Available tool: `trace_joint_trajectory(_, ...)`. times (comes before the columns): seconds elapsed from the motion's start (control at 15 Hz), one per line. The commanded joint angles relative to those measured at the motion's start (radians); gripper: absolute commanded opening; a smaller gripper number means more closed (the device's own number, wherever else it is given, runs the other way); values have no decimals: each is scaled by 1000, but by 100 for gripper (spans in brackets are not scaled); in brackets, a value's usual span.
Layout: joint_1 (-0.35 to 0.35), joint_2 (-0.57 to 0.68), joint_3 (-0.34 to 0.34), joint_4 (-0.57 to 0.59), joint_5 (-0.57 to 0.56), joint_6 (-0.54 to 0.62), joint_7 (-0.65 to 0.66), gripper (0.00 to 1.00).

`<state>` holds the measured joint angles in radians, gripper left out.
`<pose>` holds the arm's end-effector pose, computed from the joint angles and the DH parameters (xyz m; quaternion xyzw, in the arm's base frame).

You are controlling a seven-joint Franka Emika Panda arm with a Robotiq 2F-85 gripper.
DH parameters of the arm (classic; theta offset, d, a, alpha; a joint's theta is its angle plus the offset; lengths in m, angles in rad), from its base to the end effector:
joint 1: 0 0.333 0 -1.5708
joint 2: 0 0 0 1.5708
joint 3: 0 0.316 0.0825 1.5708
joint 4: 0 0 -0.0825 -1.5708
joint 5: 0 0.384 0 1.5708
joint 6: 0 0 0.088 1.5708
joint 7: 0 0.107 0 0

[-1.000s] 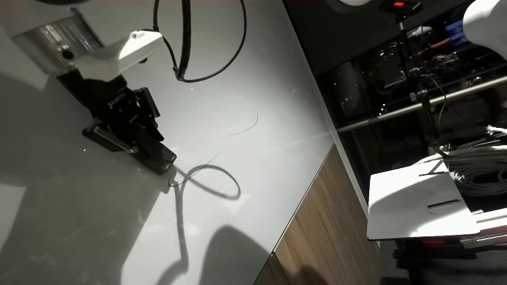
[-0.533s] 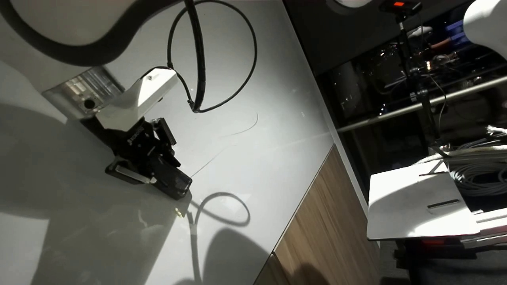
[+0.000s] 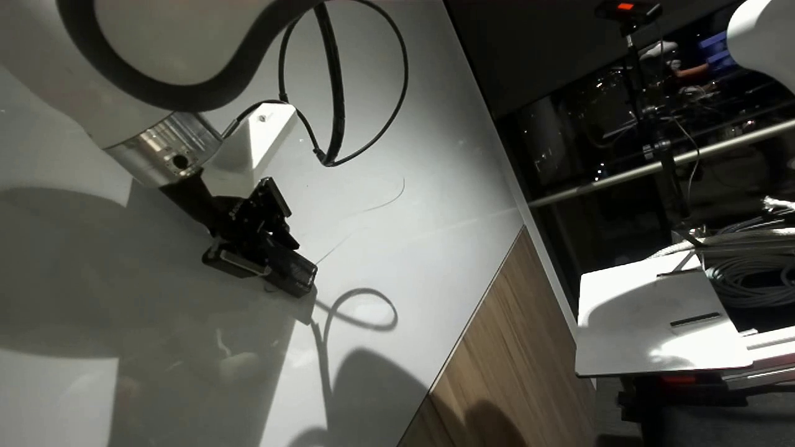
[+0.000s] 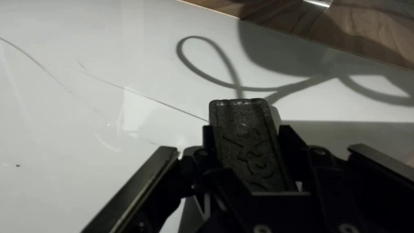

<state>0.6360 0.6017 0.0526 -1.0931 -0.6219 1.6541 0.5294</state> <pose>0.6024 0.4062 0.4878 0.9512 0.1034 0.1496 0.2493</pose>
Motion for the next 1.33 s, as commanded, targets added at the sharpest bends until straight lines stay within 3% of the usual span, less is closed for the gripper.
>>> trace_joint_trajectory(0.0,-50,-150,-38,-257,-127,176,-12,27)
trace_joint_trajectory(0.33,-96,-335,-61,-556,-189,289,90,27)
trace_joint_trajectory(0.4,-148,-370,-21,-606,-217,299,116,27)
trace_joint_trajectory(0.67,-274,-529,-7,-823,-308,384,181,27)
trace_joint_trajectory(1.27,-580,-887,-58,-1207,-347,666,147,27)
